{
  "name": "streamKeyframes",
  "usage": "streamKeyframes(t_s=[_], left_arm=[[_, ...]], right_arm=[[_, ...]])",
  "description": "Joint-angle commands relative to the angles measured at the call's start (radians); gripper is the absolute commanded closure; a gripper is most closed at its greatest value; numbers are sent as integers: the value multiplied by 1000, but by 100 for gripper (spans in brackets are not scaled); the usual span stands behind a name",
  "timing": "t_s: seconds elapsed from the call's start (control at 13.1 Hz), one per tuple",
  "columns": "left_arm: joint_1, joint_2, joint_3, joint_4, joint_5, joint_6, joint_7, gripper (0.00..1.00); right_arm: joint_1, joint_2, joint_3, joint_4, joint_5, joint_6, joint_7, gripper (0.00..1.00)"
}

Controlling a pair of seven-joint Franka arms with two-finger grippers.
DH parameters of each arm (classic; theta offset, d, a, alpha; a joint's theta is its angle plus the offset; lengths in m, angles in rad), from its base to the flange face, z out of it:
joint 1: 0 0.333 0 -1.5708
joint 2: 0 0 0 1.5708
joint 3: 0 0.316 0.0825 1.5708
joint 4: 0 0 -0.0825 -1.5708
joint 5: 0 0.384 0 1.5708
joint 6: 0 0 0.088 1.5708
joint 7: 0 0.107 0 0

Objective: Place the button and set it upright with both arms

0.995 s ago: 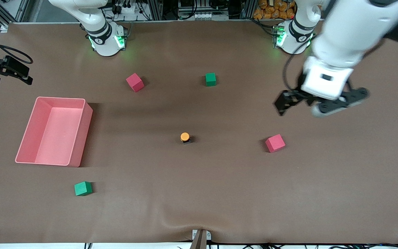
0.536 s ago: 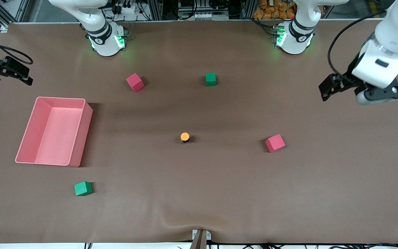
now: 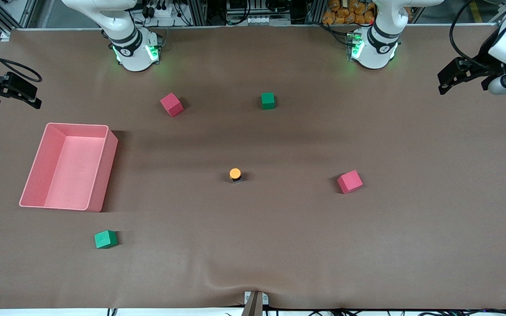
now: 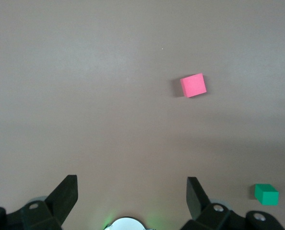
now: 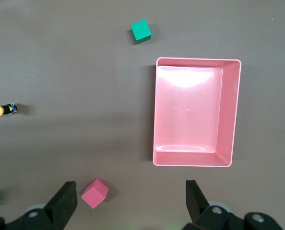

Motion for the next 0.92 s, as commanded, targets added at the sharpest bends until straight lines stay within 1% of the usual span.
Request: streamKeyframes(t_s=[0.0,0.23,0.38,0.77,0.84], left_arm=[[-19,-23,49,-20,-17,4,22,0],[-17,-20,60,-16,-17,4,28,0],[-22,8,60,38,-15,1,23,0],[-35,3,57,35,-18,-20,29,0],[-34,2,59,34,-33,-22,28,0]], right_arm=[[-19,8,14,17,6,-8,-14,0],[-21,8,14,17,6,-13,-14,0],[-22,8,14,17,6,-11,-14,0],[-22,8,14,17,6,-5,-14,0],[-22,8,14,17,6,-5,-14,0]])
